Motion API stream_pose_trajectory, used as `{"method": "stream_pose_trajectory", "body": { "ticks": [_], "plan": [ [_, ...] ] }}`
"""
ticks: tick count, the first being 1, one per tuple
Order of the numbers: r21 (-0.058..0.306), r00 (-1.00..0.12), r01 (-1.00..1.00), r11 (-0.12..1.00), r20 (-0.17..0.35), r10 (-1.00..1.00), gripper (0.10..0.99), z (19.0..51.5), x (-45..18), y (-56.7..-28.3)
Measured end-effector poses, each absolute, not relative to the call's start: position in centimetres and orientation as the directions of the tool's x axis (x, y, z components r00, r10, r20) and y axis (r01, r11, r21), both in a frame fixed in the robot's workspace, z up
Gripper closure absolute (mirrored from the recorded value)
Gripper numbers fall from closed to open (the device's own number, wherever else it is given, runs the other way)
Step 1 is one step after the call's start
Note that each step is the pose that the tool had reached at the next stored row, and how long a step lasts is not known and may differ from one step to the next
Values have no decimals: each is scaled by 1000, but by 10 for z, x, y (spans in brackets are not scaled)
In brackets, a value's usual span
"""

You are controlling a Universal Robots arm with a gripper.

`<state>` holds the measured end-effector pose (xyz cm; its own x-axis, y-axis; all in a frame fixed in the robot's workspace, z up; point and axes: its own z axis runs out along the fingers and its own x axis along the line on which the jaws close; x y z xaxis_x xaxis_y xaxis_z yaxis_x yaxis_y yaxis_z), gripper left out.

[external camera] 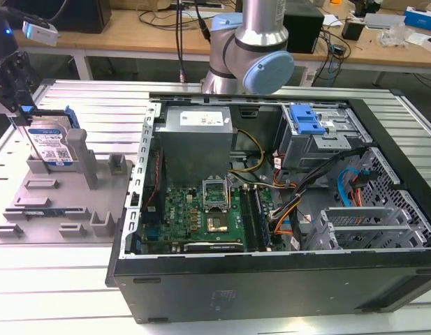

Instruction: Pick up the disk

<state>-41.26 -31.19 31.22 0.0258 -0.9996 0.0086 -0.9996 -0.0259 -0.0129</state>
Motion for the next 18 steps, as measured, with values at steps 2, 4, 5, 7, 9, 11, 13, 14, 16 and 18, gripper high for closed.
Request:
{"method": "stream_pose_trajectory", "body": {
  "ticks": [2, 4, 5, 7, 9, 11, 13, 14, 16, 18],
  "plan": [
    [-13, 26, -1000, -26, 9, -1000, 635, 312, -413, -312],
    [-13, 26, -1000, -26, 9, -1000, 635, 311, -413, -312],
    [-13, 26, -1000, -26, 9, -1000, 635, 310, -413, -312],
    [-13, 26, -1000, -26, 9, -1000, 635, 309, -413, -312],
    [-13, 26, -1000, -26, 9, -1000, 635, 307, -413, -312],
    [-13, 25, -1000, -25, 9, -1000, 635, 306, -413, -312],
    [-13, 23, -1000, -23, 9, -1000, 635, 305, -413, -312],
    [-13, 22, -1000, -22, 9, -1000, 635, 305, -413, -312],
    [-13, 21, -1000, -21, 9, -1000, 635, 304, -413, -312],
    [-13, 20, -1000, -20, 9, -1000, 635, 303, -413, -312]
  ]
}}
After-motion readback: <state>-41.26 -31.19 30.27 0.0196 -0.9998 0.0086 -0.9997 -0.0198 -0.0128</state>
